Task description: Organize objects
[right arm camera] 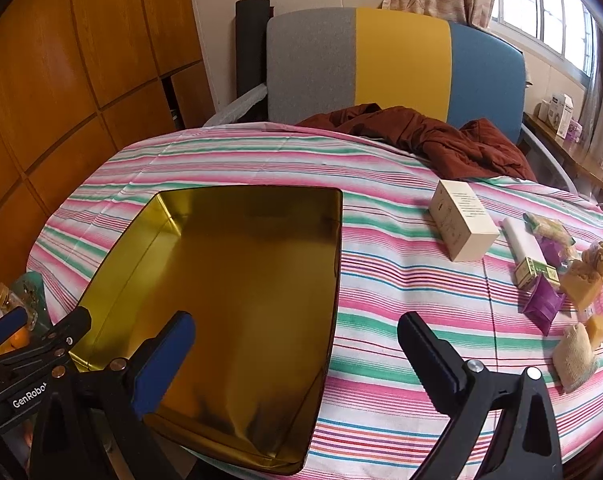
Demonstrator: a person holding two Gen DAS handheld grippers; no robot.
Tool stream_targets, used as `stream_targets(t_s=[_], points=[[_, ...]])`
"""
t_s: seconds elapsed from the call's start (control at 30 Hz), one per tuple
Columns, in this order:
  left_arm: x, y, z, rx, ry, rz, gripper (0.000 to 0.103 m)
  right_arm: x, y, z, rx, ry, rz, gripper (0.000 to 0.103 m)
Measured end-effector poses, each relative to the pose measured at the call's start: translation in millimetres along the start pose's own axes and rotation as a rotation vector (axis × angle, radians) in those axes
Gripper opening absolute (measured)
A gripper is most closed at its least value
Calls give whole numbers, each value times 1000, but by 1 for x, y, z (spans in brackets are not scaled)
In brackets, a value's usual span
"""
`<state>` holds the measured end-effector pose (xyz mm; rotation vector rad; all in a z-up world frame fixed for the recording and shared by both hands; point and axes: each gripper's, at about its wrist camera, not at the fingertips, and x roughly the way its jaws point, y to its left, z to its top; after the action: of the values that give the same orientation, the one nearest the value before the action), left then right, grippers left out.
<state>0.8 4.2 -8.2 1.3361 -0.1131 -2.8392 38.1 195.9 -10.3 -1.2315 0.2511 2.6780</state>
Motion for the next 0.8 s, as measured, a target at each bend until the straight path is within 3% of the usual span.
stream_targets(t_s=[0.8], points=[[-2,3,-5,-25,11,22,103,-19,-2,1,-22,-95,20,103]])
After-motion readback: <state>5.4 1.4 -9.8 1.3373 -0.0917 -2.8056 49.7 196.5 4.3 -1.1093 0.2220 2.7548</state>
